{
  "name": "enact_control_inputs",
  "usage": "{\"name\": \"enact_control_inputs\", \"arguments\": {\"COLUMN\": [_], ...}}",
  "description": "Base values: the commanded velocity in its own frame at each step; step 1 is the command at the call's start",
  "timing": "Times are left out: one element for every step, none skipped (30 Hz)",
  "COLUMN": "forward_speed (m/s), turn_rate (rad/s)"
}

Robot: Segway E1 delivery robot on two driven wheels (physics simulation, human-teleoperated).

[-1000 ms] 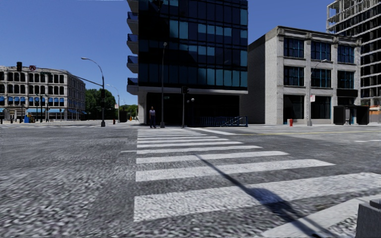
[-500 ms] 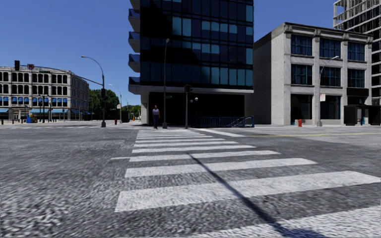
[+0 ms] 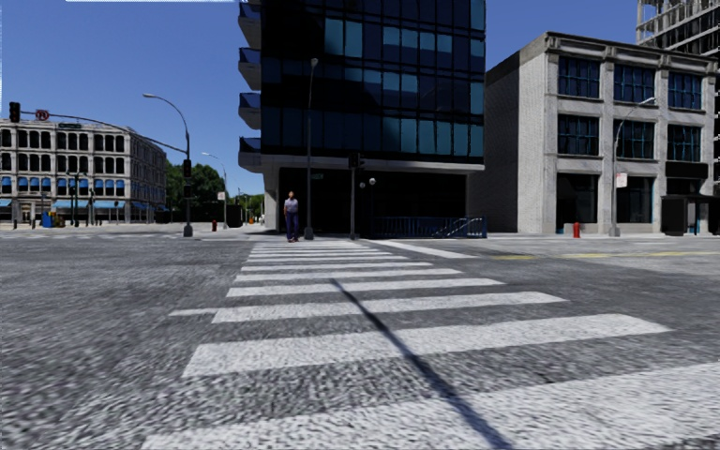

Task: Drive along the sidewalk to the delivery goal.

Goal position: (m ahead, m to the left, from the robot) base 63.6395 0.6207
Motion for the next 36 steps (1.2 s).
{"name": "enact_control_inputs", "arguments": {"forward_speed": [1.59, 1.59, 1.59, 1.59, 1.59, 1.59, 1.59, 1.59, 1.59, 1.59, 1.59, 1.59, 1.59, 1.59, 1.59, 1.59, 1.59, 1.59, 1.59, 1.59, 1.59, 1.59, 1.59, 1.59, 1.59, 1.59, 1.59, 1.59, 1.59, 1.59, 1.59, 1.59, 1.59, 1.59, 1.59, 1.59], "turn_rate": [0.05, 0.11, 0.17, 0.17, 0.24, 0.25, 0.26, 0.26, 0.26, 0.26, 0.27, 0.27, 0.27, 0.27, 0.31, 0.33, 0.33, 0.34, 0.35, 0.35, 0.35, 0.35, 0.35, 0.35, 0.35, 0.35, 0.35, 0.35, 0.35, 0.35, 0.35, 0.35, 0.35, 0.35, 0.35, 0.35]}}
